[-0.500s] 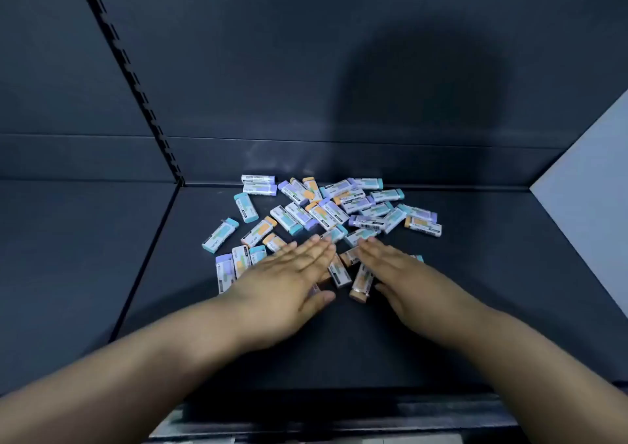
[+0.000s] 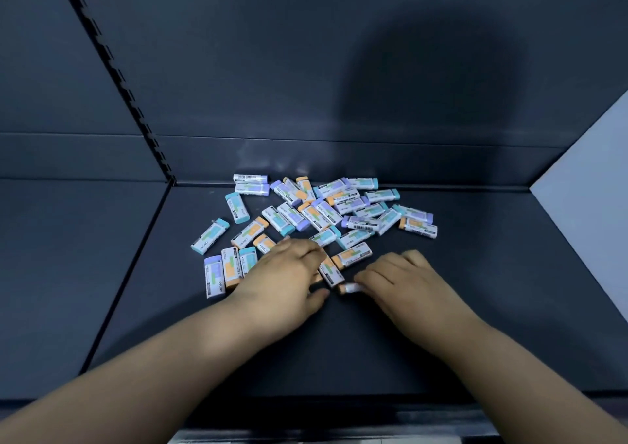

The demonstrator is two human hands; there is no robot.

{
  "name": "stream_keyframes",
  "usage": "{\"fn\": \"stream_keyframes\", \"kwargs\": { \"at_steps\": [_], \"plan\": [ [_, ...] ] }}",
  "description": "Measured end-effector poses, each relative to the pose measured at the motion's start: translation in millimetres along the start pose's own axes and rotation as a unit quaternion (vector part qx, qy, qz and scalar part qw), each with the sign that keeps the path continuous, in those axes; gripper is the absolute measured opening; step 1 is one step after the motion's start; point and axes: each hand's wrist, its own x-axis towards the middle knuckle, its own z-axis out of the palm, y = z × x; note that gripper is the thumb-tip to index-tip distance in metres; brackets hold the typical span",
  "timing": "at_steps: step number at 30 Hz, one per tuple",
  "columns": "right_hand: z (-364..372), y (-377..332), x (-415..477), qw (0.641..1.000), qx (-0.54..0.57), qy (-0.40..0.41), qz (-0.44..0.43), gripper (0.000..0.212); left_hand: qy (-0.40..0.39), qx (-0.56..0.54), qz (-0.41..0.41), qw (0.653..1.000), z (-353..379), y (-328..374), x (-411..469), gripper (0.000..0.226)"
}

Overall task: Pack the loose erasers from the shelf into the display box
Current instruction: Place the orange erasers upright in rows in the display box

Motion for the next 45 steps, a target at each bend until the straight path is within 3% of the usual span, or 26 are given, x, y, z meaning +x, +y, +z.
{"fn": "stream_keyframes", "kwargs": {
  "at_steps": [3,7,10,13,17,19,21,24,26,32,37,45],
  "plan": [
    [-4.2,-7.6,-3.5,0.994,0.073,0.018,0.077,0.018,-0.002,-0.005,-0.003,1.000,-1.1,1.6,1.4,0.055],
    [-16.6,-18.9,-4.8,0.924,0.292,0.005,0.247,0.015,-0.002,-0.002,0.009,1.000,-0.8,4.2,-0.4,0.052],
    [-14.6,-21.4,-6.3,0.899,0.325,-0.014,0.292,0.015,-0.002,-0.009,0.018,1.000,-2.4,7.8,0.1,0.050],
    [-15.0,-22.1,-4.4,0.897,0.310,-0.022,0.313,0.011,0.002,-0.011,0.008,1.000,-1.4,11.2,2.8,0.057],
    [-21.5,-18.2,-2.4,0.931,0.217,-0.059,0.288,0.009,-0.007,0.003,-0.009,1.000,1.5,15.3,8.4,0.065],
    [-24.2,-12.6,-1.9,0.939,0.235,-0.048,0.247,0.014,-0.014,-0.007,-0.010,1.000,1.5,16.1,10.4,0.064],
    [-26.8,-5.5,-1.4,0.944,0.266,-0.068,0.182,0.032,-0.031,-0.024,-0.003,0.999,0.3,16.1,11.1,0.065],
    [-28.3,2.9,0.9,0.948,0.250,-0.160,0.118,0.070,-0.066,-0.026,-0.006,0.997,-2.7,15.0,12.0,0.074],
    [-27.1,5.3,4.7,0.951,0.221,-0.191,0.104,0.081,-0.079,-0.016,-0.025,0.996,-3.6,14.5,14.0,0.079],
    [-21.6,7.9,9.7,0.950,0.241,-0.171,0.102,0.062,-0.062,-0.037,-0.037,0.997,-4.8,19.1,12.7,0.068],
    [-22.7,-2.0,15.6,0.930,0.321,-0.123,0.131,0.052,0.007,-0.105,-0.034,0.994,-9.4,14.3,-5.2,0.057],
    [-23.8,-63.3,55.3,0.920,0.364,-0.035,0.141,0.057,0.093,-0.162,-0.026,0.982,-36.3,-31.3,-52.2,0.066]
  ]
}}
